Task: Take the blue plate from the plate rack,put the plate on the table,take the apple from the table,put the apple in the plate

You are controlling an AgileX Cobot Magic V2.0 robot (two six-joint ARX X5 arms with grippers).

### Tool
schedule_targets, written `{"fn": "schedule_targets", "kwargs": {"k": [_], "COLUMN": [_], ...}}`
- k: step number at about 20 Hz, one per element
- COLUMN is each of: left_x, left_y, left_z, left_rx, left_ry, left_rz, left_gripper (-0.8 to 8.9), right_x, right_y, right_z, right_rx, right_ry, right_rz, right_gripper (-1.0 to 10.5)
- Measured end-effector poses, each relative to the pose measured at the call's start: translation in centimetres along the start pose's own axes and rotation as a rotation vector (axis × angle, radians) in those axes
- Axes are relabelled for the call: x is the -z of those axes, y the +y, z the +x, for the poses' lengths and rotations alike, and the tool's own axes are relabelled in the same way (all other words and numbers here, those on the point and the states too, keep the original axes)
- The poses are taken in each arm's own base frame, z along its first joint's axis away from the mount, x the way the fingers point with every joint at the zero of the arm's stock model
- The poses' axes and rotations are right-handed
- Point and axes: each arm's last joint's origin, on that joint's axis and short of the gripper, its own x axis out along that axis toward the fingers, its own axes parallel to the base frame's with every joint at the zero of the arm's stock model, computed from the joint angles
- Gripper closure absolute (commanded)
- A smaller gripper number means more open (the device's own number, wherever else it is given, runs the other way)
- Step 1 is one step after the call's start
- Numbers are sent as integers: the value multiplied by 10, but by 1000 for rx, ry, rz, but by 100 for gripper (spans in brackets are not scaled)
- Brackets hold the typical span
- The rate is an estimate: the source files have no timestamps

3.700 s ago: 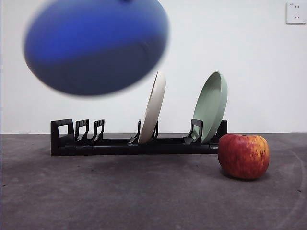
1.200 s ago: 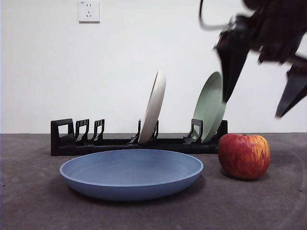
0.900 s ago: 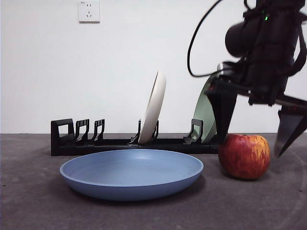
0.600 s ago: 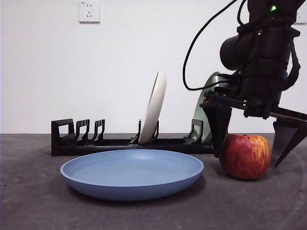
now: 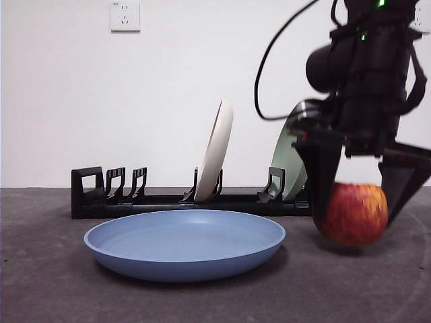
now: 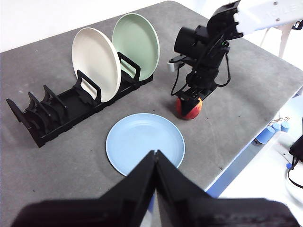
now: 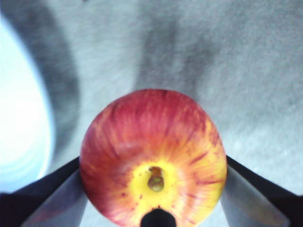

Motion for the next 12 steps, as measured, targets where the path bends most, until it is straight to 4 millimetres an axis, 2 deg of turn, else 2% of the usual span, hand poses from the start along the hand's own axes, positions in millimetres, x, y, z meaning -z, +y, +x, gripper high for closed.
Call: {"fn": "schedule_targets", "kwargs": {"k": [3, 5, 12], "left_x": [0, 0, -2], "left_y": [0, 0, -1], "left_z": [0, 0, 5], "left_rx": [0, -5, -22], "left_ry": [0, -2, 11], "left_rz": [0, 0, 2], "left_gripper": [819, 819, 819], "right_x": [13, 21, 35], "right_y": [19, 38, 115], "right_z": [-29, -36, -16], "right_rx": [-27, -46, -116], "right_ry": [-93, -120, -138], "right_rz": [-41, -81, -251], "right_gripper": [958, 958, 958]}}
